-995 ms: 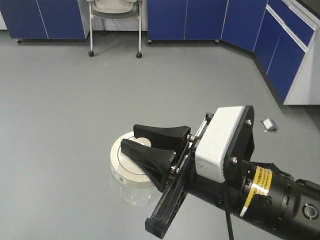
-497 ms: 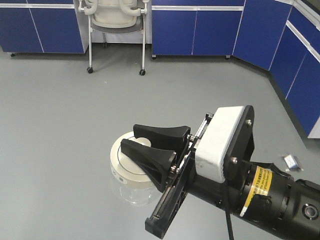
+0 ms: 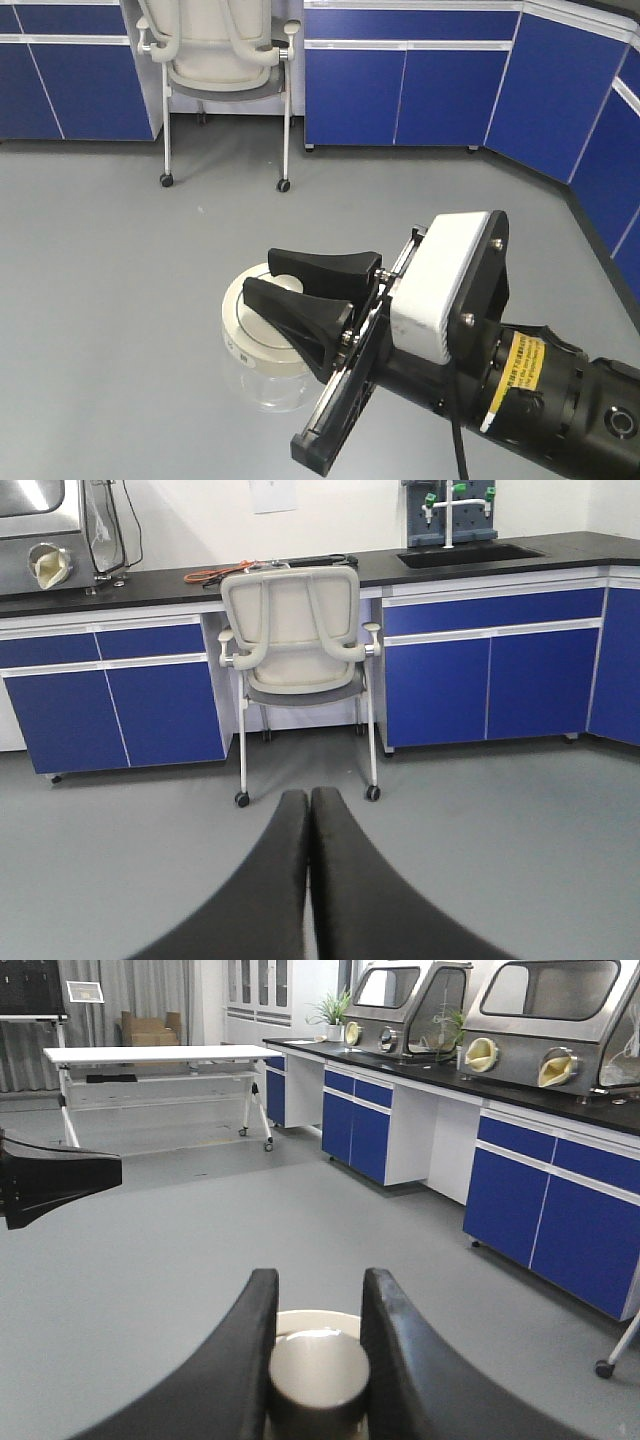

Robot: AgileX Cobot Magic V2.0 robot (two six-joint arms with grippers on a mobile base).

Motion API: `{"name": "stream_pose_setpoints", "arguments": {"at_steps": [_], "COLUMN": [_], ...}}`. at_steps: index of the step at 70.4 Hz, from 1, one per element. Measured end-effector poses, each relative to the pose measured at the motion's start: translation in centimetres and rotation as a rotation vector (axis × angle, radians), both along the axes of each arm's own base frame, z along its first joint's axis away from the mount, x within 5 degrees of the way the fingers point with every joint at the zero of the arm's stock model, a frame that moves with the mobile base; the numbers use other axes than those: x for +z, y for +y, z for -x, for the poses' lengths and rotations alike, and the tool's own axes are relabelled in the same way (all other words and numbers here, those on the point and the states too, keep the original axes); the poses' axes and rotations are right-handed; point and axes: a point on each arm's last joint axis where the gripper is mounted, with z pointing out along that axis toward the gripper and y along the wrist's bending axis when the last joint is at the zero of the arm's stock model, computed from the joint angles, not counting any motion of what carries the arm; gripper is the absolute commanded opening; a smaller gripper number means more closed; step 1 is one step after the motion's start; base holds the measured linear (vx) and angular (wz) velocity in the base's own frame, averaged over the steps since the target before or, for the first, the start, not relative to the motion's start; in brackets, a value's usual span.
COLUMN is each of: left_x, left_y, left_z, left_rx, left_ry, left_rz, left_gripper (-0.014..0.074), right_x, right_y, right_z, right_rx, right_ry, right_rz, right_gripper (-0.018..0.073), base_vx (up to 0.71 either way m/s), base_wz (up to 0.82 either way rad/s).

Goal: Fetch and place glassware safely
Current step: 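Hold the jar in the right gripper while the base drives across the lab, then carry the jar over the black counter near the potted plant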

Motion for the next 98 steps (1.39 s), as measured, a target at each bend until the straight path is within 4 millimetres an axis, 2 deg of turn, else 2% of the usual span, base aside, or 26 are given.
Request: {"name": "stream_pose_setpoints", "arguments": {"at_steps": [50,69,98], "left_x": [0.00,0.00,0.00], "left_y": [0.00,0.00,0.00], "left_z": [0.00,0.00,0.00], "left_rx": [0.000,0.000,0.000], "left_ry": [0.000,0.000,0.000], "left_rz": [0.000,0.000,0.000], "left_gripper": [-0.0007,-0.0007,-0.0007], "right_x": [-0.02,-0.02,-0.02], "right_y": [0.00,0.00,0.00], "right_z": [-0.01,-0.01,-0.01], "right_rx": [-0.001,-0.001,-0.001], "right_ry": [0.002,0.002,0.002], "right_rz": [0.001,0.001,0.001], "right_gripper": [-0.0003,-0.0003,-0.0003], "base_vx": [0.52,0.34,0.24], "base_wz": [-0.06,-0.53,-0.82]}}
